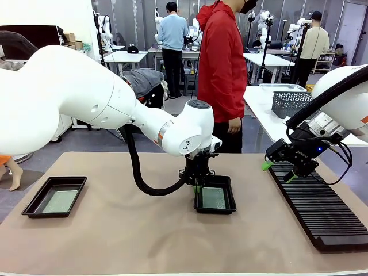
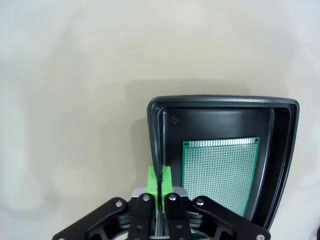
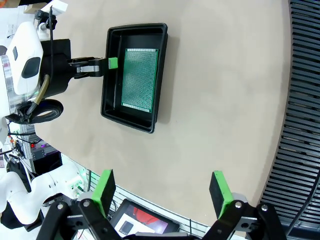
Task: Inspect and transfer BCBs to ESD trays.
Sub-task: Pick up the ESD tray and place it on the left side of the table.
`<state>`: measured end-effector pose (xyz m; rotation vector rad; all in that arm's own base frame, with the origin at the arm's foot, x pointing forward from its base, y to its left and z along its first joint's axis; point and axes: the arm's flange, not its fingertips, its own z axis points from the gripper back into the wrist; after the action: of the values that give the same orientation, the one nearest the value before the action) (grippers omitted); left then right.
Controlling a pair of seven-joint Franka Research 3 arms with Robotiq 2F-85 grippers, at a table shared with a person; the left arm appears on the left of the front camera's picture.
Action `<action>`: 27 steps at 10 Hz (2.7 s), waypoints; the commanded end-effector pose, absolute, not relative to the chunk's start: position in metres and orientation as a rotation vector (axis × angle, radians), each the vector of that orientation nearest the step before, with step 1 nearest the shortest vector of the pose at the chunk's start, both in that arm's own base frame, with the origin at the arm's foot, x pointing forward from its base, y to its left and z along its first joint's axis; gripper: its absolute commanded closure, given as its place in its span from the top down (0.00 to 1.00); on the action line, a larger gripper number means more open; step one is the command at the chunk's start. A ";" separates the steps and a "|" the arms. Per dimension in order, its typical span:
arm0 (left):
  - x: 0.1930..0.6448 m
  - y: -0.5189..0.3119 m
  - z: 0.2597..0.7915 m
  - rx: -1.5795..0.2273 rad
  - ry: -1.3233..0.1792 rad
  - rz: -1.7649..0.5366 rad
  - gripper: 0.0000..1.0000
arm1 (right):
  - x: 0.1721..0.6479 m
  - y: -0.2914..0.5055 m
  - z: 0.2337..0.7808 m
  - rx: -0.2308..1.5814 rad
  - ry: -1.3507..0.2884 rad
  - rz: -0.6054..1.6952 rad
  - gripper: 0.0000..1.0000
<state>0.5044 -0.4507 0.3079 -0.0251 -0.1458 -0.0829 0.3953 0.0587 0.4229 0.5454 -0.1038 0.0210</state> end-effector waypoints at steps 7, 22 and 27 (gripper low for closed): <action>0.506 -0.451 0.307 -0.035 -0.145 -0.074 0.00 | 0.397 0.061 0.425 0.542 -0.096 0.004 1.00; 0.497 -0.368 0.319 -0.345 -0.203 -0.135 0.03 | 0.397 0.061 0.425 0.542 -0.096 0.004 1.00; 0.488 -0.307 0.339 -0.419 -0.186 -0.136 0.03 | 0.397 0.061 0.425 0.542 -0.096 0.004 1.00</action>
<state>0.4984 -0.3321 0.3390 -0.3793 -0.2036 -0.1192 0.3953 0.0586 0.4228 0.5453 -0.1038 0.0207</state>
